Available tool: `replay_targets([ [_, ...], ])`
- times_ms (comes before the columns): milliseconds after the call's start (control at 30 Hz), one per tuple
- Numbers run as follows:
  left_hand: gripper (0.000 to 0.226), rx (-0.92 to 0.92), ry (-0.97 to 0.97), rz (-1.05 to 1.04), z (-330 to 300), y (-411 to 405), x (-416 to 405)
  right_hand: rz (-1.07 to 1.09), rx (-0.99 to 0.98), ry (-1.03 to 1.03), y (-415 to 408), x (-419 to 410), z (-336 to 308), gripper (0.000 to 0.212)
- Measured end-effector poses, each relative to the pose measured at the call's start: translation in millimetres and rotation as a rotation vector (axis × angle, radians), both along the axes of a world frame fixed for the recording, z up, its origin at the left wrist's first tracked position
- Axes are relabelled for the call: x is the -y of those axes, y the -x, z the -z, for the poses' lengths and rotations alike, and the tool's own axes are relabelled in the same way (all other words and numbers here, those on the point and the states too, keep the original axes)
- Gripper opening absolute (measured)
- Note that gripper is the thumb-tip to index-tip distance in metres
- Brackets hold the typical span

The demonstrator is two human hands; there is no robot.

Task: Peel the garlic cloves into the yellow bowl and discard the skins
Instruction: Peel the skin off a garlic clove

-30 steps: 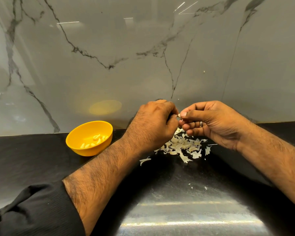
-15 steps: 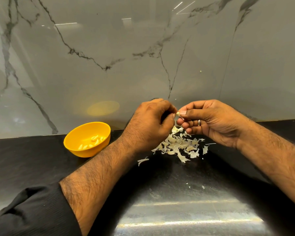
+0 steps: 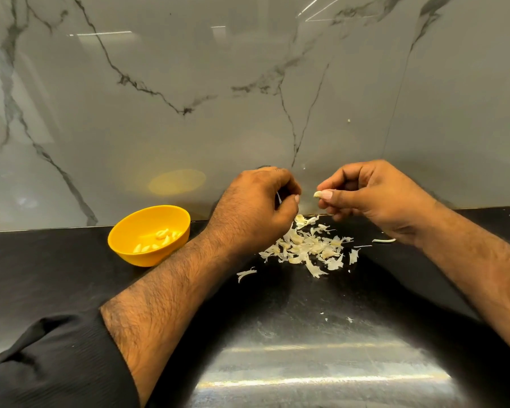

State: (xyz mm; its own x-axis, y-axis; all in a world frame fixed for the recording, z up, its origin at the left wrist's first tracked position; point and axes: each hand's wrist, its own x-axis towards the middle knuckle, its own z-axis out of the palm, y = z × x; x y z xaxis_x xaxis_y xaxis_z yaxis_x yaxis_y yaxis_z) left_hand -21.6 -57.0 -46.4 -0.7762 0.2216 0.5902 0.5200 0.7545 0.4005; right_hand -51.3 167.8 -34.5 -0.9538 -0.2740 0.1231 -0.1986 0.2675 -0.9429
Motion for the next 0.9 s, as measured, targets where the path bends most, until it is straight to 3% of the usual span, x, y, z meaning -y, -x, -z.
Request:
replay_targets([
  [67, 0.009, 0.031, -0.009, -0.014, -1.3, 1.0, 2.4, 0.179, -0.288, -0.294, 3.8, -6.3, -2.3, 0.005],
  [167, 0.014, 0.081, -0.007, -0.002, -0.4, 0.1, 1.7, 0.332, -0.528, -0.421, 3.4, -10.4, -7.0, 0.003],
  [233, 0.016, 0.094, -0.011, -0.001, 0.8, -0.5, 0.5, 0.279, -0.475, -0.607, 4.8, -6.9, -3.1, 0.011],
  [333, 0.017, 0.106, -0.028, -0.024, 0.7, -0.1, 1.2, 0.107, -0.309, -1.180, 3.3, 11.0, 7.8, 0.023],
  [400, 0.017, 0.127, -0.047, -0.030, -0.1, -1.6, 1.8, 0.095, -0.351, -1.255, 2.8, 13.2, 9.2, 0.024],
  [467, 0.016, 0.147, -0.053, -0.035, -0.8, -1.9, 2.7, 0.109, -0.346, -1.002, 7.5, 4.6, 8.5, 0.018],
  [567, 0.012, 0.195, -0.092, -0.021, -1.0, -0.8, 2.9, 0.055, -0.183, -0.247, 9.1, -6.0, 6.4, 0.009],
  [633, 0.011, 0.206, -0.137, 0.009, 0.2, 0.6, 2.3, -0.048, -0.032, 0.075, 4.6, -5.1, 3.2, 0.013],
  [700, 0.012, 0.190, -0.171, 0.038, 1.1, 1.1, 2.1, -0.127, 0.067, 0.201, 1.1, -2.8, 2.9, 0.026],
  [900, 0.007, 0.092, -0.212, 0.115, -0.8, 0.4, 0.5, -0.167, 0.119, 0.248, -2.2, -0.2, -0.1, 0.034],
])
